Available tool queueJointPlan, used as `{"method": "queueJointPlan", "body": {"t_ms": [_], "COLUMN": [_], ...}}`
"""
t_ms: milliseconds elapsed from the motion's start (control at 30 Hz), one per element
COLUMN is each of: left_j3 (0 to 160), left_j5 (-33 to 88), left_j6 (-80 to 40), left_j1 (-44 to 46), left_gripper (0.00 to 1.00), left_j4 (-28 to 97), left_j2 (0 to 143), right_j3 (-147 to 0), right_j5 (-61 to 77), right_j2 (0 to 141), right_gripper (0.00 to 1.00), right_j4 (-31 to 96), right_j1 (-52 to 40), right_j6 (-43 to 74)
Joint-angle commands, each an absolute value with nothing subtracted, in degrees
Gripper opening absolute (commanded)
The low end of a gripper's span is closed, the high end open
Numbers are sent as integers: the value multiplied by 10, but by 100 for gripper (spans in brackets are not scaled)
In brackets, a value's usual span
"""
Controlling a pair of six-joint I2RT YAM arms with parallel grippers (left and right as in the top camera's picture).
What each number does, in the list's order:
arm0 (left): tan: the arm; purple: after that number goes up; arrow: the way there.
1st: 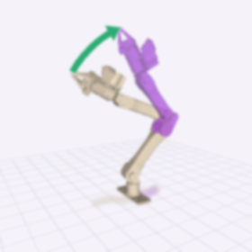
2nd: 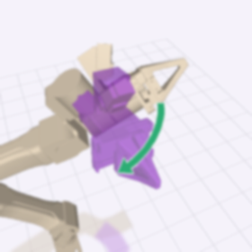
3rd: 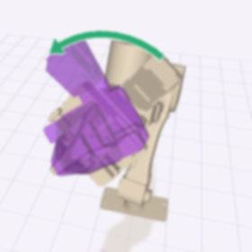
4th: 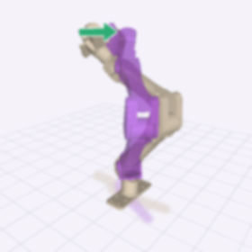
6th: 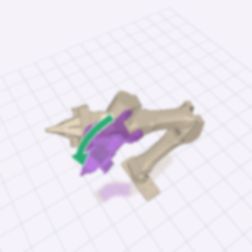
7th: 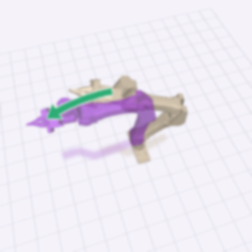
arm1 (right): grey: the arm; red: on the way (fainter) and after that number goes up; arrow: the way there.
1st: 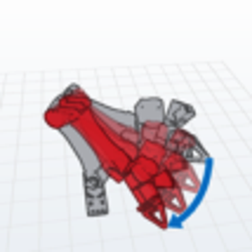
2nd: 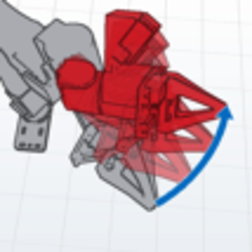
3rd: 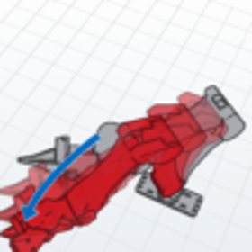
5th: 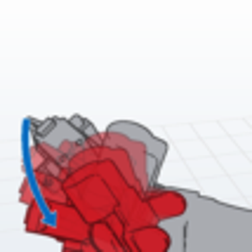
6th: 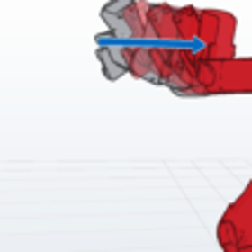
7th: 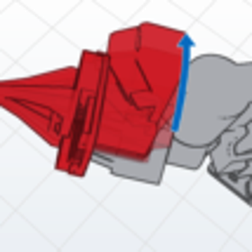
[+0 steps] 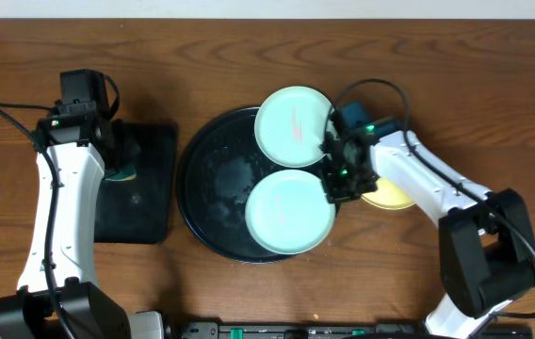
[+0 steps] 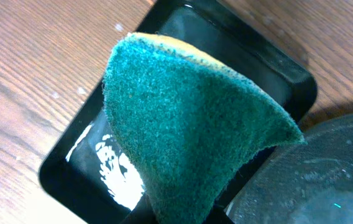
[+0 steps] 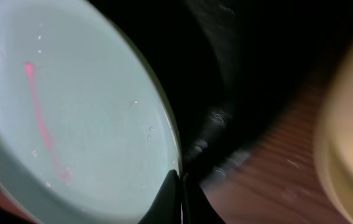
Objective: Clean dirty plates on tray and stack at the side
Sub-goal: 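Move right gripper back and grip the lower pale green plate, then bring the sponge in the left gripper onto the green plate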
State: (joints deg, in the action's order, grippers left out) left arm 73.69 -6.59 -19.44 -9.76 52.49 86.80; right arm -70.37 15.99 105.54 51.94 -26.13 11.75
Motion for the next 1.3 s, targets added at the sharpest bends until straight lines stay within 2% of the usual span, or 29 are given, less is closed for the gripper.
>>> {"method": "queueJointPlan", "body": {"t_ms": [0, 100, 300, 400, 633, 800, 867, 1033, 1167, 1267], "left_j3": [733, 733, 726, 722, 720, 719, 719, 717, 717, 717], "left_j5": [-40, -36, -26, -3, 9, 9, 9, 9, 9, 9], "left_j6": [-189, -189, -189, -189, -189, -189, -189, -189, -189, -189], "left_j1": [-99, -99, -99, -98, -75, -62, -60, -60, -60, -60], "left_gripper": [8, 8, 8, 8, 8, 8, 8, 8, 8, 8], "left_j4": [526, 526, 526, 526, 524, 515, 515, 515, 515, 515], "left_j2": [868, 868, 868, 868, 868, 868, 868, 868, 868, 868], "right_j3": [-702, -702, -706, -717, -773, -834, -842, -842, -842, -842], "right_j5": [183, 182, 163, 164, 167, 167, 142, 89, 118, 125], "right_j2": [1057, 1061, 1086, 1109, 1111, 1111, 1111, 1143, 1183, 1192], "right_gripper": [1, 1, 1, 17, 37, 43, 49, 51, 43, 33], "right_j4": [479, 406, 332, 327, 391, 480, 509, 538, 535, 534], "right_j1": [-298, -335, -363, -364, -360, -360, -360, -360, -361, -360], "right_j6": [187, 249, 276, 287, 254, 209, 185, 146, 130, 130]}}
